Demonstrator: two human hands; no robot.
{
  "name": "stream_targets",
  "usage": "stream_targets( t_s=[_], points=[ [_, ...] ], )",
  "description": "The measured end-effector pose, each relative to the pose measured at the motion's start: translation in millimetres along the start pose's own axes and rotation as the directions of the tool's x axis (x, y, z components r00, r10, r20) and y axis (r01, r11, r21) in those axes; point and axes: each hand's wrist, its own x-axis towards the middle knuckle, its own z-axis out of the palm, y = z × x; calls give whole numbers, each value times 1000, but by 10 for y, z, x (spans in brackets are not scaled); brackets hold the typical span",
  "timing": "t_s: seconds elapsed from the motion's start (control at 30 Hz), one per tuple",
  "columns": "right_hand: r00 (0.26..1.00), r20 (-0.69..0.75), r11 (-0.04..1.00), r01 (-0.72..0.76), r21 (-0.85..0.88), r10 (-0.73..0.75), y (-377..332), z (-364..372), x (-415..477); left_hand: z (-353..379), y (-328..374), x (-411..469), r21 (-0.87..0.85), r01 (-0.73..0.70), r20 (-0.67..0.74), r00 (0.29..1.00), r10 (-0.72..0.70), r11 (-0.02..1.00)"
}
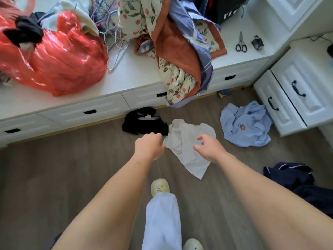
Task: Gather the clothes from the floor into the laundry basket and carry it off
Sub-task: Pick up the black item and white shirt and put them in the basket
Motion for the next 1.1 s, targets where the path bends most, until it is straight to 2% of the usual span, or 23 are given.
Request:
stream_targets(
  t_s=[0.17,0.27,0.33,0.43,0.67,0.83,0.9,1.1],
  points=[
    [997,-5,993,-74,92,75,-176,123,910,37,-226,902,-11,-9,-3,1000,9,1000],
    [994,59,987,-98,128,91,-148,418,1462,269,-420,1441,-5,24,23,999,-24,1000],
    [991,98,988,-105,111,95,-20,655,1840,570,-549,1751,-19,51,38,998,-50,999],
    [991,78,991,-112,72,106,310,1033,2534,1251,-753,2292,-42,91,33,995,-89,995],
    [962,-89,958,-266,-106,257,1280,1874,4189,2820,-1119,3560,-88,135,0,991,-136,987],
    [863,-323,909,-416,-22,388,1605,2317,5020,3530,-1362,4228,-153,282,32,959,-281,947],
    [881,-301,914,-401,-68,364,1723,2391,5195,3685,-1463,4423,-162,308,44,951,-305,938],
    [940,-109,929,-338,-148,325,1775,2338,5286,3731,-1587,4626,-130,321,79,946,-313,938]
  ],
)
